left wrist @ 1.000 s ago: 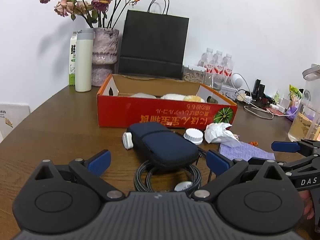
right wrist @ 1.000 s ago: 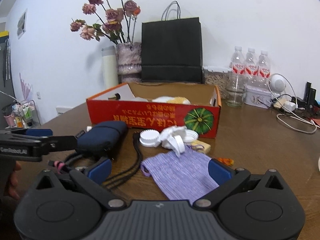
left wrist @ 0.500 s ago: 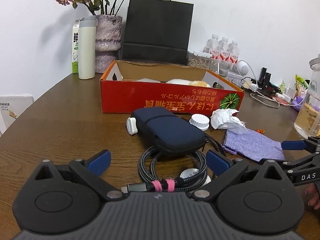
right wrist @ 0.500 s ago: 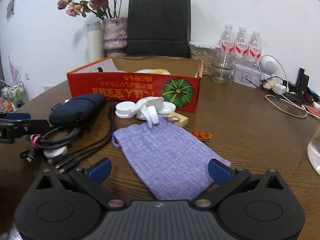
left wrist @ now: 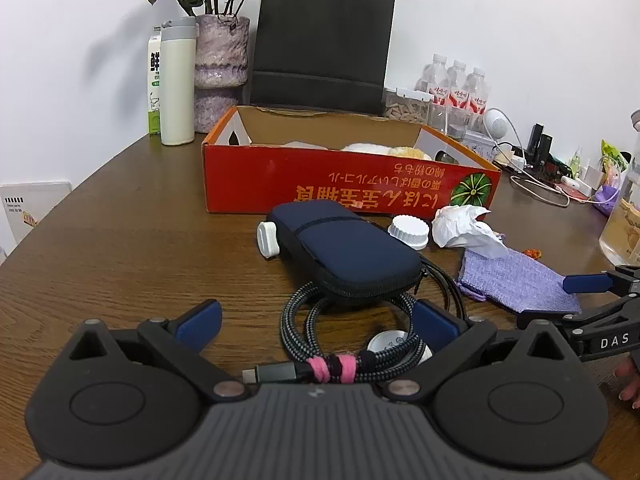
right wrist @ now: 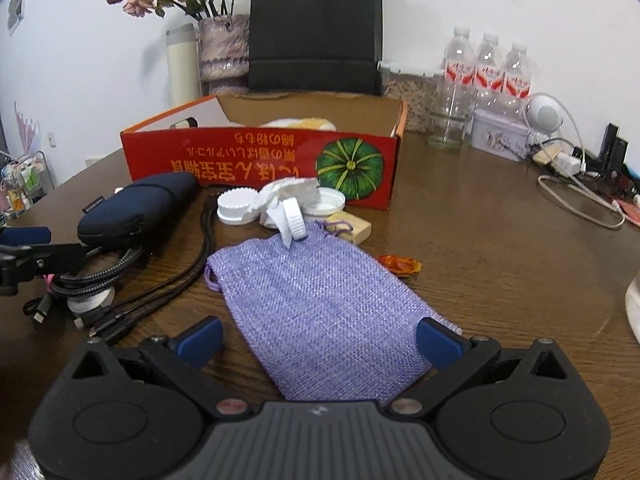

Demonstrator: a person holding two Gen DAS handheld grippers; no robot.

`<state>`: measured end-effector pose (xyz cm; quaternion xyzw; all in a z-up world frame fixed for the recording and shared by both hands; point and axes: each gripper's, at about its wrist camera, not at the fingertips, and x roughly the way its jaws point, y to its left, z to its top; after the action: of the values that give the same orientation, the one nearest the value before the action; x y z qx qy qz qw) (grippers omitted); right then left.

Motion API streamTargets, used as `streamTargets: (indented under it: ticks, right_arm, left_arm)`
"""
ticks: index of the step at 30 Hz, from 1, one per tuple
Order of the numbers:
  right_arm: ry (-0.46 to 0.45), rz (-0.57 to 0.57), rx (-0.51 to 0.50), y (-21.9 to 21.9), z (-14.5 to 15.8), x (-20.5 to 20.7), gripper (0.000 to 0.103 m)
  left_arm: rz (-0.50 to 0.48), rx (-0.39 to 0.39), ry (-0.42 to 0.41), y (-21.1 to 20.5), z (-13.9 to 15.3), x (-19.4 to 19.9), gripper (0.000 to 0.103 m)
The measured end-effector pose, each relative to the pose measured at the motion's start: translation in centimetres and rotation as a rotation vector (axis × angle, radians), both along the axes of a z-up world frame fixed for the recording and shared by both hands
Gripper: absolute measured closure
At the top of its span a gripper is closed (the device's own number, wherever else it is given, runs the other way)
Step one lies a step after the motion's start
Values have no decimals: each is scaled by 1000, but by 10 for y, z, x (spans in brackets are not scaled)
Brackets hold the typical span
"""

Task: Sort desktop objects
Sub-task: 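Move the left gripper to the braided cable coil while the right gripper approaches the pouch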

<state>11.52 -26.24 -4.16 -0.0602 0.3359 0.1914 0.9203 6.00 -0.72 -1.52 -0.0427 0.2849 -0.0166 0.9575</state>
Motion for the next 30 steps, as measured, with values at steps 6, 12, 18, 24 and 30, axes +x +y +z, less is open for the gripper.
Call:
streamTargets:
  ticks: [6,12,18,24,30]
  right_arm:
    - [1,1,-8,2,-1,3,0]
    - [1,1,-7,2,-1,3,0]
    - [2,1,-5,2,-1,3,0]
    - [3,1,-3,1,-1,4,0]
    - [2,1,-3,2,-1,3,0]
  left_arm:
    - [-2,-2,12,0,-2,3,0]
    - [-13,-6,16,-4,-3,3,0]
    - [-26,-8,30,-9,-4,7,0]
    - [-31,-12,50,-11,-6,13,0]
    - [-38,-16,80,-15,-9,20,0]
